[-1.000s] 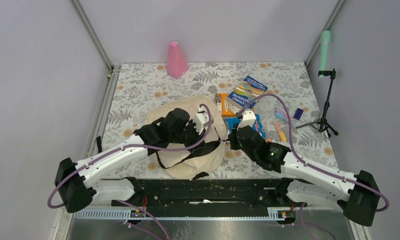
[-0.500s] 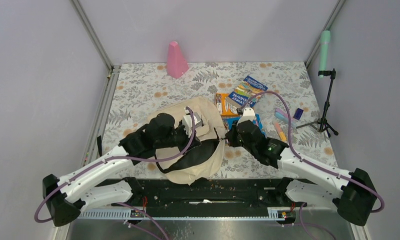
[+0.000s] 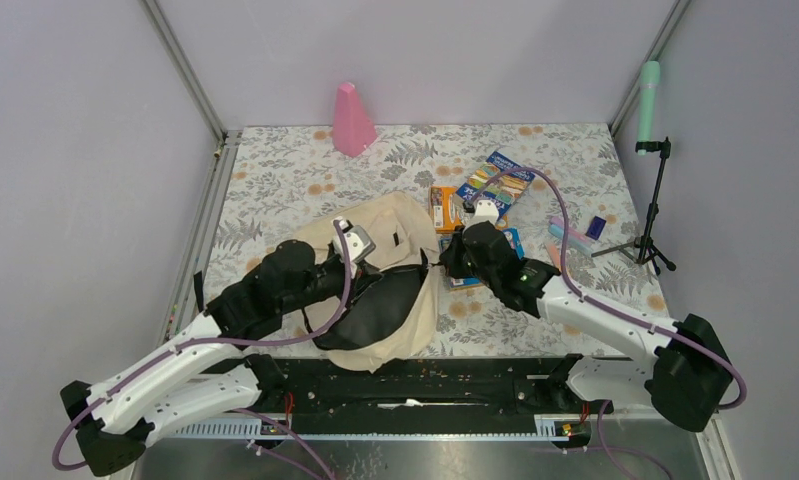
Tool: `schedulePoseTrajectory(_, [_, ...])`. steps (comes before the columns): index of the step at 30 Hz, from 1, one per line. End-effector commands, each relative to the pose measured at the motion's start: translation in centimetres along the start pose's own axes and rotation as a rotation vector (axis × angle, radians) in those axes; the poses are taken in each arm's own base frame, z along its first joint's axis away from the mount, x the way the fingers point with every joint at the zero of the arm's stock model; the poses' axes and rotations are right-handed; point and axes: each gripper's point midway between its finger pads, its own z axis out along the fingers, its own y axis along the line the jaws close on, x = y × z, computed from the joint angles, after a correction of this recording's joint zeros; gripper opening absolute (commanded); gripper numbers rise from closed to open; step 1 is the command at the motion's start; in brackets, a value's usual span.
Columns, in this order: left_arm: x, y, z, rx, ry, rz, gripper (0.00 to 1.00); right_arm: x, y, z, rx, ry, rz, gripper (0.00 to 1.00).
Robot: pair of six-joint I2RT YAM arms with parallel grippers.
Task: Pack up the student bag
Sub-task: Unzip the student bag at the center of the board.
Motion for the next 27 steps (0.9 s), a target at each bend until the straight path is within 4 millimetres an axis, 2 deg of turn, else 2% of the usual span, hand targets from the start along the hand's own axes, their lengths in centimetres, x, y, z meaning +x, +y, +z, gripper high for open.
schedulePoseTrajectory(1, [-6.1, 0.9, -2.1, -0.062, -0.246, 0.031, 0.00, -0.1, -3.8, 0.9, 0.155, 0.020, -0.034, 0.00])
schedulePoseTrajectory(6, [-6.2, 1.1, -2.3, -0.075, -0.236, 0.032, 0.00, -1.0, -4.3, 1.4, 0.169, 0.011, -0.038, 0.00])
schedulePoseTrajectory(11, [-7.3, 1.0, -3.2, -0.071, -0.291, 0.034, 0.00, -0.5, -4.9, 2.3, 0.188, 0.037, -0.049, 0.00])
schedulePoseTrajectory(20, [-10.5, 0.8, -5.9, -0.065, -0.395, 0.048, 0.00, 0.0, -4.5, 5.4, 0.206, 0.086, -0.069, 0.00])
schedulePoseTrajectory(27, [-10.3, 1.0, -6.3, -0.071, -0.379, 0.059, 0.00, -1.4, -4.4, 7.4, 0.222, 0.080, -0.051, 0.00])
